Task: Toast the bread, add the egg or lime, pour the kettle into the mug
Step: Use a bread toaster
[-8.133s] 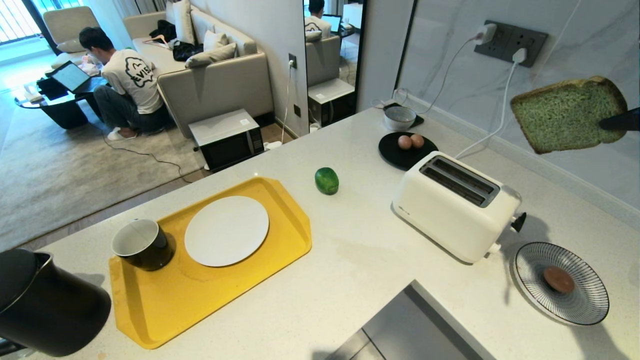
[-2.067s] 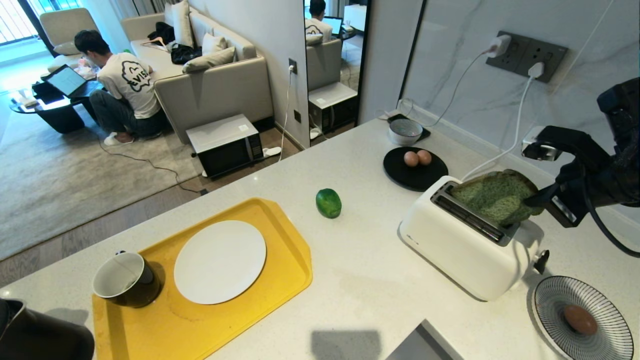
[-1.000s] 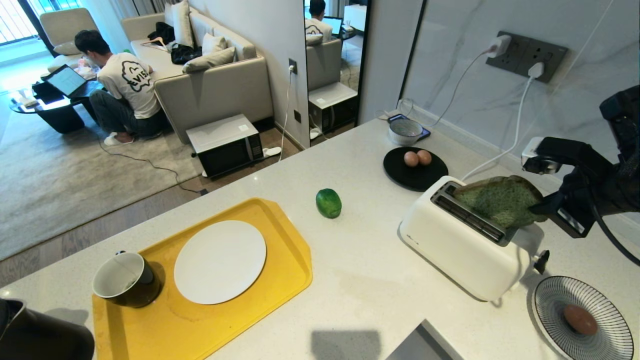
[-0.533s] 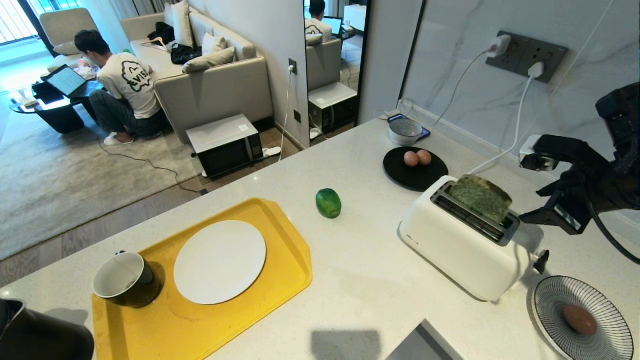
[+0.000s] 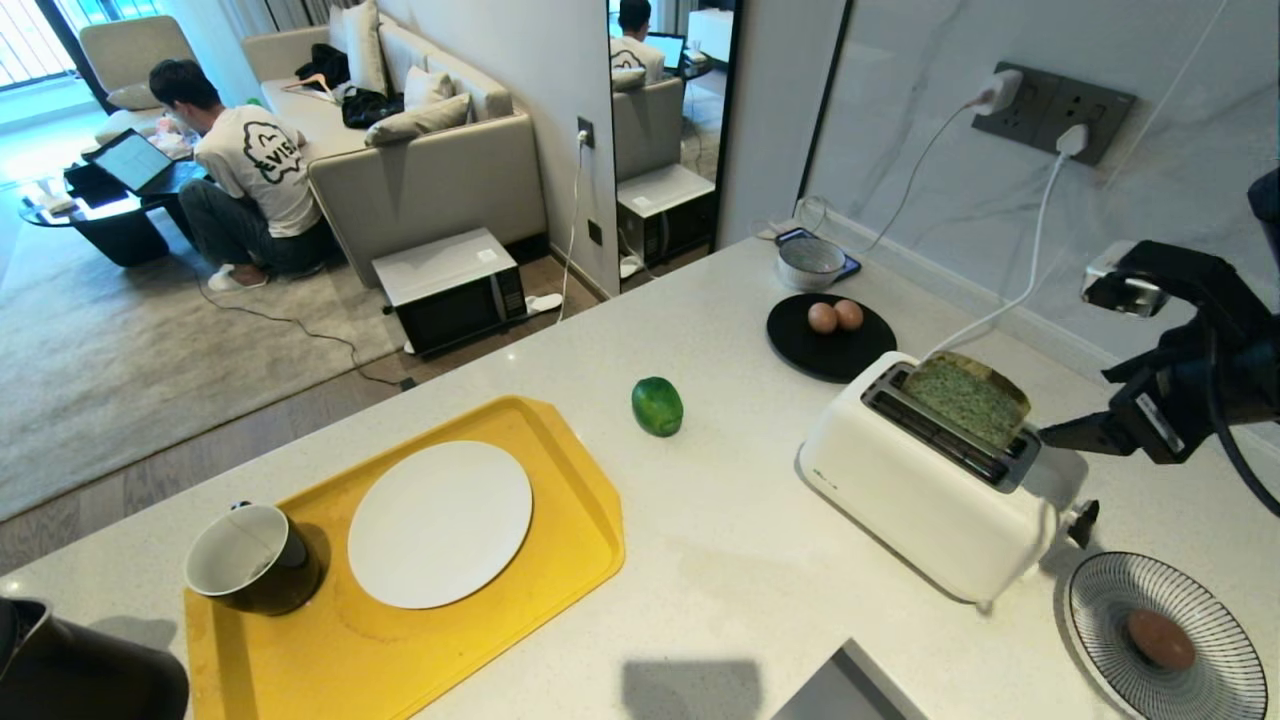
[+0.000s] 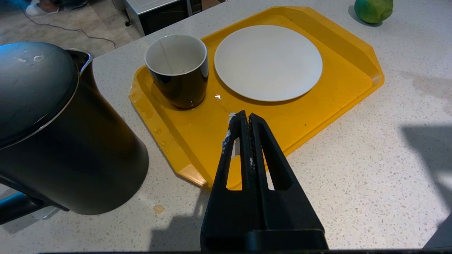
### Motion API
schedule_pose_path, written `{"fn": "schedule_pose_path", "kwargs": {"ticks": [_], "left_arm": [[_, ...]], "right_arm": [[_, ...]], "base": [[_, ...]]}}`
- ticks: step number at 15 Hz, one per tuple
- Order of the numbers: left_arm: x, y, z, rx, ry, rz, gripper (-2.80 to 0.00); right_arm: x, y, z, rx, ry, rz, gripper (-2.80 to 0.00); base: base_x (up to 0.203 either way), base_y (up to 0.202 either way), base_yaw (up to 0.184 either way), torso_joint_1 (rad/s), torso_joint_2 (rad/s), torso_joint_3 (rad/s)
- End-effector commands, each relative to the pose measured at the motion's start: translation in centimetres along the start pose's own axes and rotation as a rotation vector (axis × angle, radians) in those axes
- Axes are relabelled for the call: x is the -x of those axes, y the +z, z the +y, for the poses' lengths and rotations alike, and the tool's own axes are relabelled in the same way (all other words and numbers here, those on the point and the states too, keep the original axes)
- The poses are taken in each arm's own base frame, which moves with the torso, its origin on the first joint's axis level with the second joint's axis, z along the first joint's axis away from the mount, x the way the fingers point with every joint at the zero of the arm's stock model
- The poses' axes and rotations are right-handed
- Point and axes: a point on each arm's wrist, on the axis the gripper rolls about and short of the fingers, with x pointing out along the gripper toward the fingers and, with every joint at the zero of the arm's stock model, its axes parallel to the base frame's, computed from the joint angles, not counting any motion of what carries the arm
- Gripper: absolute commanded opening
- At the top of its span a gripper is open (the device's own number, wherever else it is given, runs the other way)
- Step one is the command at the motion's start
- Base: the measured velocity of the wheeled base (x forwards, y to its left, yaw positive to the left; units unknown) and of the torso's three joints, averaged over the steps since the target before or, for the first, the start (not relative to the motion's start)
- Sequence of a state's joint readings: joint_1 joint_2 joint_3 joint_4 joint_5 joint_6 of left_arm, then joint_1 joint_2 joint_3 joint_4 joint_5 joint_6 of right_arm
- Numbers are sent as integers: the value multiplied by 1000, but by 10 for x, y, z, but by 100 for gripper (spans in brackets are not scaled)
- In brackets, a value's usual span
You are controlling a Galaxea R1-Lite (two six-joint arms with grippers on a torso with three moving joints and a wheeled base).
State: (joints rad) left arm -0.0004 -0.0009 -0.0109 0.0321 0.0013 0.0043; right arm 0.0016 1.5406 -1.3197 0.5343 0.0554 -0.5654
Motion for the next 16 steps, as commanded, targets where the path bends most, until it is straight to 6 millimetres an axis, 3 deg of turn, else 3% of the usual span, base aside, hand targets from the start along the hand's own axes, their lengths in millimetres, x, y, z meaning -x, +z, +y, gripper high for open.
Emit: {"fn": "schedule_pose_path", "kwargs": {"ticks": [1,5,8,16], "left_arm": [[0,0,0,0,0,1,-280],[0,0,0,0,1,1,-280],[0,0,0,0,-1,1,-280],[0,0,0,0,1,1,-280]], "right_arm": [[24,-18,5,-32,-29,-6,-280],[29,-48,14,-70,-24,59,-280],[22,-60,22,-75,6,106,-280],[-30,-65,21,-69,45,139,-280]], "base": [[0,0,0,0,0,0],[0,0,0,0,0,0],[0,0,0,0,0,0],[0,0,0,0,0,0]]}}
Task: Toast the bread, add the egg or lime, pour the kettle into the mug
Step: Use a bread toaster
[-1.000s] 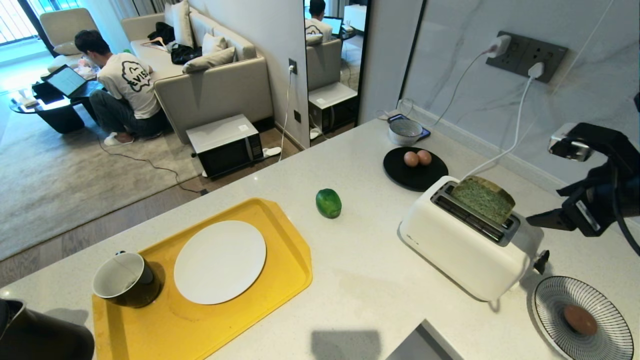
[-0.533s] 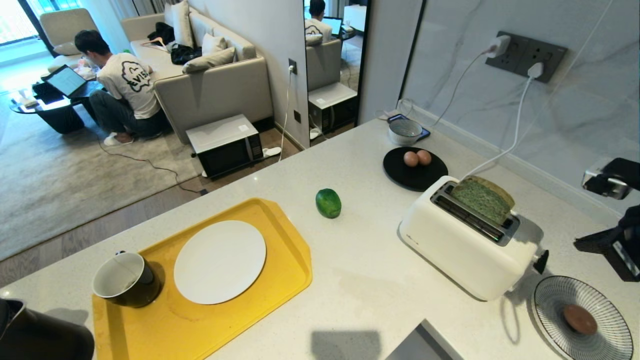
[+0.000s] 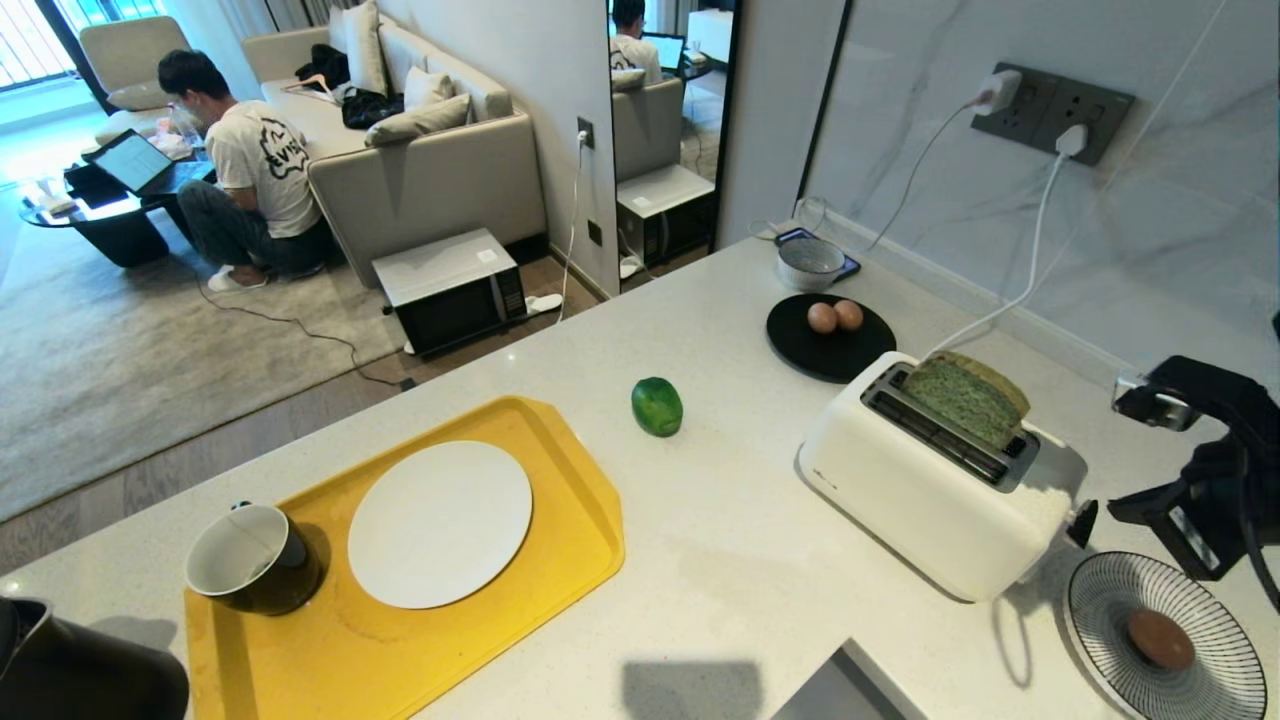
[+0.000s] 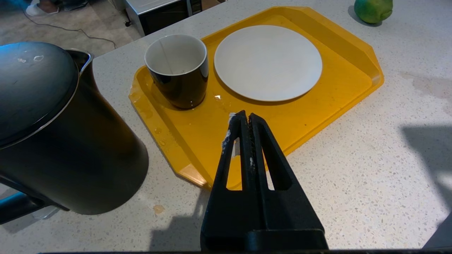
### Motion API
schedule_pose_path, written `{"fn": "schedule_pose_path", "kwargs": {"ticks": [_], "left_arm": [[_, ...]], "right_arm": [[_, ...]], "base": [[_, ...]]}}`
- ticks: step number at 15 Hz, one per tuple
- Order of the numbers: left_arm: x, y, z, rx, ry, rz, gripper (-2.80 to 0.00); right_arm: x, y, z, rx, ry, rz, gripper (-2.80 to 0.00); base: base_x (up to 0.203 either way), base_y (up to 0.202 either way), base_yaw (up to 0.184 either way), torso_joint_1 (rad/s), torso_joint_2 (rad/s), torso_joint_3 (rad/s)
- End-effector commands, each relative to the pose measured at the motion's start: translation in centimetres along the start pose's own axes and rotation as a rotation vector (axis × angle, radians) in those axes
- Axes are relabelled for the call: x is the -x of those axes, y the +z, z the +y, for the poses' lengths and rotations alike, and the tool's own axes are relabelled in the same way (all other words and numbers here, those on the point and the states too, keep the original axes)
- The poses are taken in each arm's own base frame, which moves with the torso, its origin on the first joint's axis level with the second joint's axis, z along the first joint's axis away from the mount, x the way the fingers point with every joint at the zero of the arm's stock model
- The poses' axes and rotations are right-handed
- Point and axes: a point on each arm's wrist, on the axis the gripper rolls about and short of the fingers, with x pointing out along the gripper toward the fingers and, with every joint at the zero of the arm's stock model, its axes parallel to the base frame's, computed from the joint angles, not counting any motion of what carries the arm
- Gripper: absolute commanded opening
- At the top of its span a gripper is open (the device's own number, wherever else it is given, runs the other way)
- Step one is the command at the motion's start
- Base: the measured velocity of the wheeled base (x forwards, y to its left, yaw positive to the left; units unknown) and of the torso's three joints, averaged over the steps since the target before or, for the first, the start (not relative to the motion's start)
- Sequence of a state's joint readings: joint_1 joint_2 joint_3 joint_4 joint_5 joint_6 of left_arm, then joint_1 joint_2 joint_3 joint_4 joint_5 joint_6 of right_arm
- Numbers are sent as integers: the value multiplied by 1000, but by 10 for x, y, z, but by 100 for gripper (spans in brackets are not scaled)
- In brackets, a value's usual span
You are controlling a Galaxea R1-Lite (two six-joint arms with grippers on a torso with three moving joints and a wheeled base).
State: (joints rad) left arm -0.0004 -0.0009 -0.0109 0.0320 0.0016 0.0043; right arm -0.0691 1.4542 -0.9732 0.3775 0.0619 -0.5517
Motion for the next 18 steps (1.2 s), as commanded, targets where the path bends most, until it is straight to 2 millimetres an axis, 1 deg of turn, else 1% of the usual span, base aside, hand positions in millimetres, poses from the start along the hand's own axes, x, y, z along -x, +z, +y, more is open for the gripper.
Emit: {"fn": "schedule_pose_path", "kwargs": {"ticks": [1,8,12,18], "left_arm": [[0,0,0,0,0,1,-280],[0,0,0,0,0,1,-280],[0,0,0,0,-1,1,-280],[0,0,0,0,-1,1,-280]], "right_arm": [[-18,0,0,6,37,36,-280],[-36,0,-1,4,68,83,-280],[-53,4,-4,8,63,75,-280],[-67,3,-5,6,80,107,-280]], "base": [[0,0,0,0,0,0],[0,0,0,0,0,0],[0,0,0,0,0,0],[0,0,0,0,0,0]]}}
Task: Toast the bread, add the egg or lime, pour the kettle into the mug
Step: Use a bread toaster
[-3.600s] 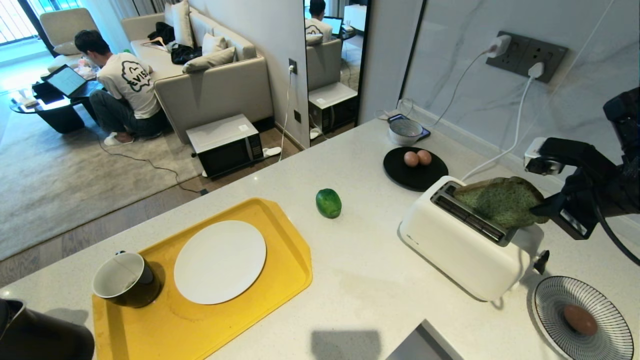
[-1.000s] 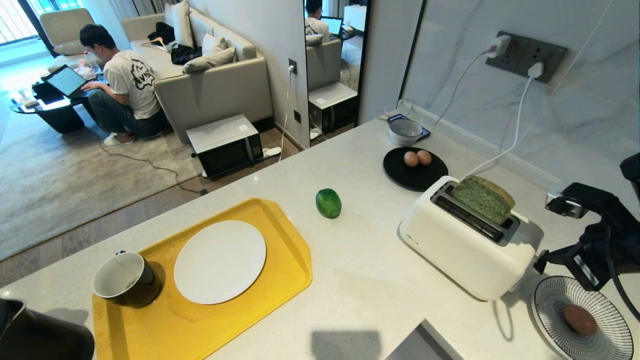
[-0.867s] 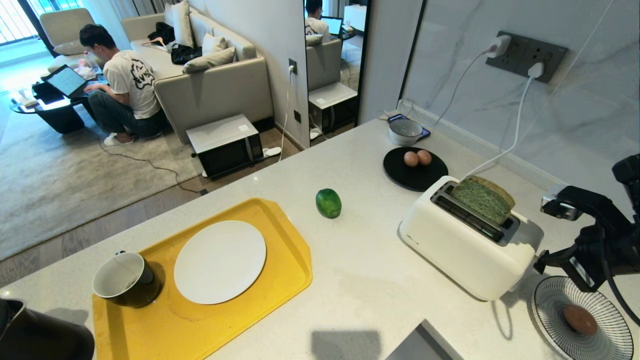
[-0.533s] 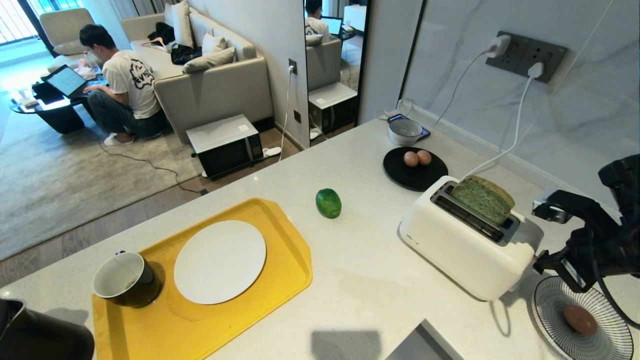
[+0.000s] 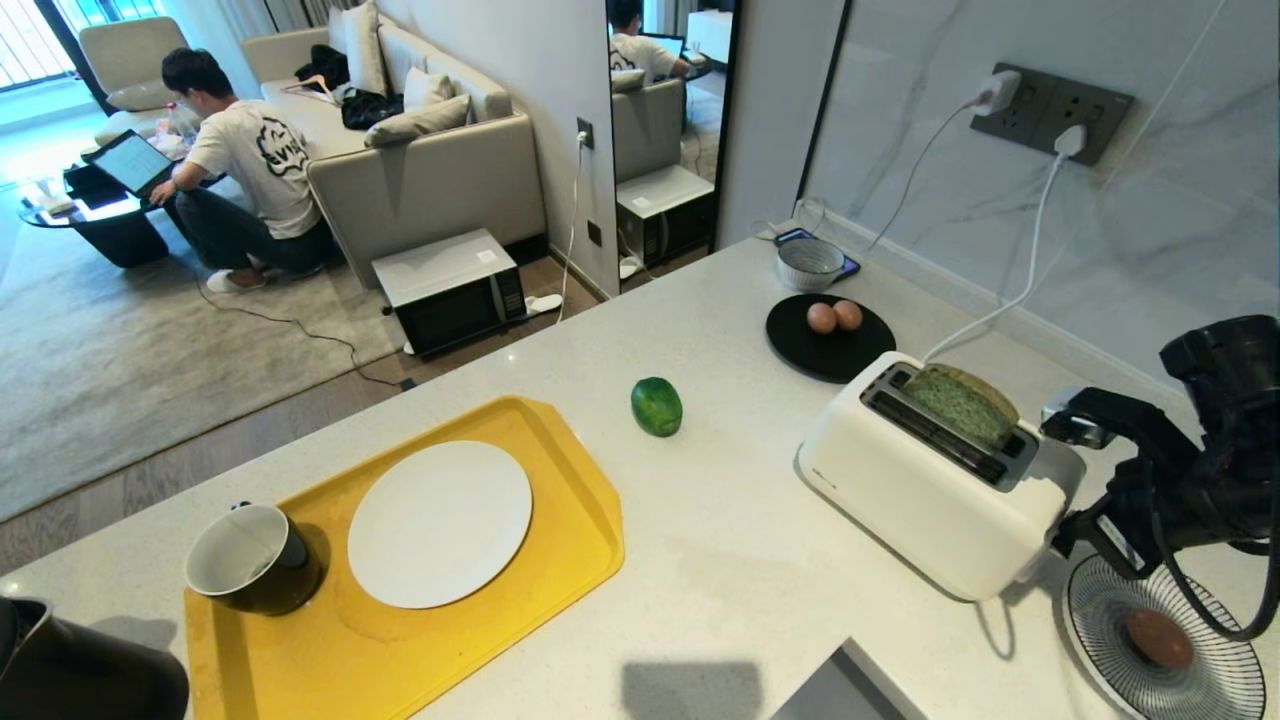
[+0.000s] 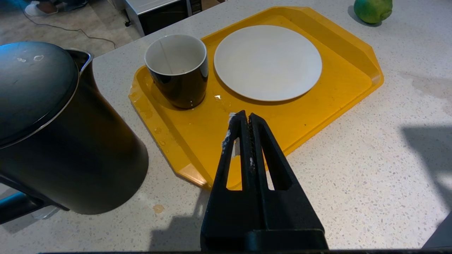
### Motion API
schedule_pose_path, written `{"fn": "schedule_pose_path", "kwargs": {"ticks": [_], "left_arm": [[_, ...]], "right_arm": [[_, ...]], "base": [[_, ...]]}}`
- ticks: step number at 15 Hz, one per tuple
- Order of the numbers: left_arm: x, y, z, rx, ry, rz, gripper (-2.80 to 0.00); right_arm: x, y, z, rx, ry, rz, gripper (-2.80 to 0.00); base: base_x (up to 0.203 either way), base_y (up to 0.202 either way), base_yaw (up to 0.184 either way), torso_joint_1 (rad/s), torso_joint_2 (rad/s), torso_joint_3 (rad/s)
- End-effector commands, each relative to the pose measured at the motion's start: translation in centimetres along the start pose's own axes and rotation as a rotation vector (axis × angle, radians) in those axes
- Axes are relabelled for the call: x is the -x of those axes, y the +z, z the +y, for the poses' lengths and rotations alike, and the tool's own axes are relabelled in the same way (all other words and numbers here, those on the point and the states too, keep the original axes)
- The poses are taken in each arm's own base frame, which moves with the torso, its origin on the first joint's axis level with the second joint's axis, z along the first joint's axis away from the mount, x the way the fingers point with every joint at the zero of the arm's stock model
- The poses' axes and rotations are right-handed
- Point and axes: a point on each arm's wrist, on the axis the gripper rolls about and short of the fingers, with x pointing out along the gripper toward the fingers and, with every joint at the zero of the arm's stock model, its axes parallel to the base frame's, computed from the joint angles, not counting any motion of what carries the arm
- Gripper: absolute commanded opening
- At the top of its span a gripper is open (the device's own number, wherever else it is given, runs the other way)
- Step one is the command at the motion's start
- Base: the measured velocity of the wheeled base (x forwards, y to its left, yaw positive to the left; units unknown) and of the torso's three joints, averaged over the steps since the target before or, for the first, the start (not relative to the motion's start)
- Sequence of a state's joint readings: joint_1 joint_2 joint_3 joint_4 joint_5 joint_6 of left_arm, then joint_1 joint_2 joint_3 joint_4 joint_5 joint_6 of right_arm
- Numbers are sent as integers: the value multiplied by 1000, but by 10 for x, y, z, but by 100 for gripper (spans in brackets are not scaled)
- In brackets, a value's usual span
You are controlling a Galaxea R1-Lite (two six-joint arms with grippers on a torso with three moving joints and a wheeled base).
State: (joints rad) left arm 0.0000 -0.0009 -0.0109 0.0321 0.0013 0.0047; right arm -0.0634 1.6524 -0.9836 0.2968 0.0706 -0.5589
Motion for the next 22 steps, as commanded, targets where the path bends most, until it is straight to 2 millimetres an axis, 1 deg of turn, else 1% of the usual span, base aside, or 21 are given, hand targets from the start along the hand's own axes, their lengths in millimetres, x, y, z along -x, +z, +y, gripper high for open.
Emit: {"fn": "schedule_pose_path", "kwargs": {"ticks": [1,5,22], "left_arm": [[0,0,0,0,0,1,-280],[0,0,0,0,0,1,-280],[0,0,0,0,0,1,-280]], "right_arm": [[-8,-2,0,1,16,26,-280],[-15,-3,0,-5,29,44,-280],[-28,-5,1,-4,65,74,-280]], "base": [[0,0,0,0,0,0],[0,0,0,0,0,0],[0,0,0,0,0,0]]}}
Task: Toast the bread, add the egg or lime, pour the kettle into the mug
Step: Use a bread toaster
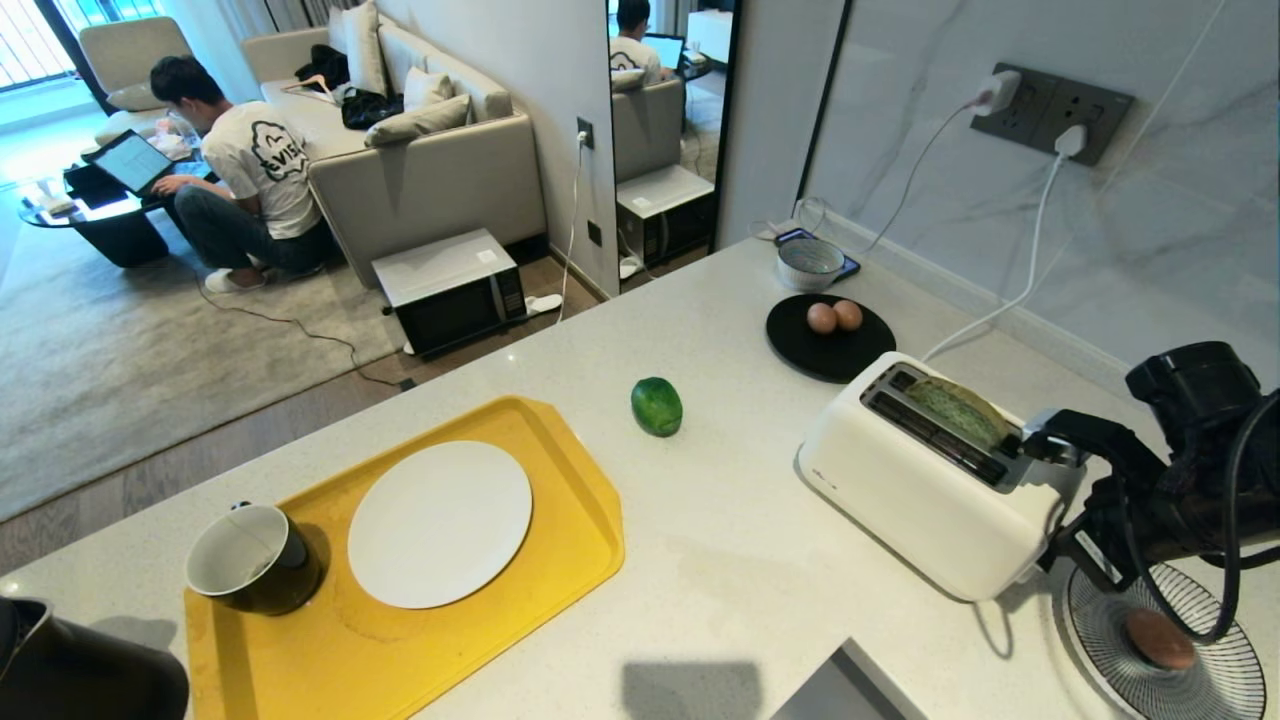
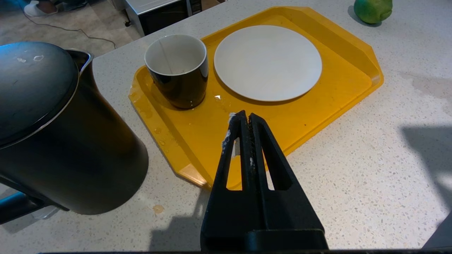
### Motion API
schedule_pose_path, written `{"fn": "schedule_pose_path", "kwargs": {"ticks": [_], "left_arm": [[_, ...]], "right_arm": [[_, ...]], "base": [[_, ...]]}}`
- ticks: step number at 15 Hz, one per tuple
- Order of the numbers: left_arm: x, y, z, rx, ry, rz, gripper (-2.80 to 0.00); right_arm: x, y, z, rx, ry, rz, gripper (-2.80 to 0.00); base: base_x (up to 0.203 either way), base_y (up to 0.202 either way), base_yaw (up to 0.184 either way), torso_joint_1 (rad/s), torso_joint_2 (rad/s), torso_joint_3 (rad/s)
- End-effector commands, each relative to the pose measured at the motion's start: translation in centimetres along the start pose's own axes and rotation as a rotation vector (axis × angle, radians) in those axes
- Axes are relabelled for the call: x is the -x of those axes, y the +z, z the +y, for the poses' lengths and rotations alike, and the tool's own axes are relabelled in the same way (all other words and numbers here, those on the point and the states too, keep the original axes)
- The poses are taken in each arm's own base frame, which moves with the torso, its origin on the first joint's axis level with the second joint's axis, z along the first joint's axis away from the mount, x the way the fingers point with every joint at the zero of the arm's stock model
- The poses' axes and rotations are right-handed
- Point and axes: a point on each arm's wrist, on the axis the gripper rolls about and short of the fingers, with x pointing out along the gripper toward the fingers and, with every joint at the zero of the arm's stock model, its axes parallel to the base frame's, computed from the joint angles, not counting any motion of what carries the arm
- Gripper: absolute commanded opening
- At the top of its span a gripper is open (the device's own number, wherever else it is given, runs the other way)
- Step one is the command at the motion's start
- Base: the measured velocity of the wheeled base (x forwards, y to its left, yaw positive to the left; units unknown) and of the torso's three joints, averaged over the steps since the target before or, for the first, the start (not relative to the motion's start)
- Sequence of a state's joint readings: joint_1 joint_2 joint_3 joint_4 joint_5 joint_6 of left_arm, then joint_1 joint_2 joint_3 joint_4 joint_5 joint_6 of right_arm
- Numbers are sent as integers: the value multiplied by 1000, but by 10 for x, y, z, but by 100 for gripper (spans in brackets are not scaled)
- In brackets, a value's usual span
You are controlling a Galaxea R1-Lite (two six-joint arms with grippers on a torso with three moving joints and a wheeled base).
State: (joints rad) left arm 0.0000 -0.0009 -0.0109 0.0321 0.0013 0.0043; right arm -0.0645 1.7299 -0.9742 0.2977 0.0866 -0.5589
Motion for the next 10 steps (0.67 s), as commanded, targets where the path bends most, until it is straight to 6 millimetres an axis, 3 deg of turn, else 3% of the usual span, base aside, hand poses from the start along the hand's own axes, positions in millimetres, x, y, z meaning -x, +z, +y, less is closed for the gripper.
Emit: {"fn": "schedule_pose_path", "kwargs": {"ticks": [1,10], "left_arm": [[0,0,0,0,0,1,-280],[0,0,0,0,-1,1,-280]], "right_arm": [[-3,-1,0,3,7,10,-280],[-2,1,-1,5,3,4,-280]], "base": [[0,0,0,0,0,0],[0,0,0,0,0,0]]}}
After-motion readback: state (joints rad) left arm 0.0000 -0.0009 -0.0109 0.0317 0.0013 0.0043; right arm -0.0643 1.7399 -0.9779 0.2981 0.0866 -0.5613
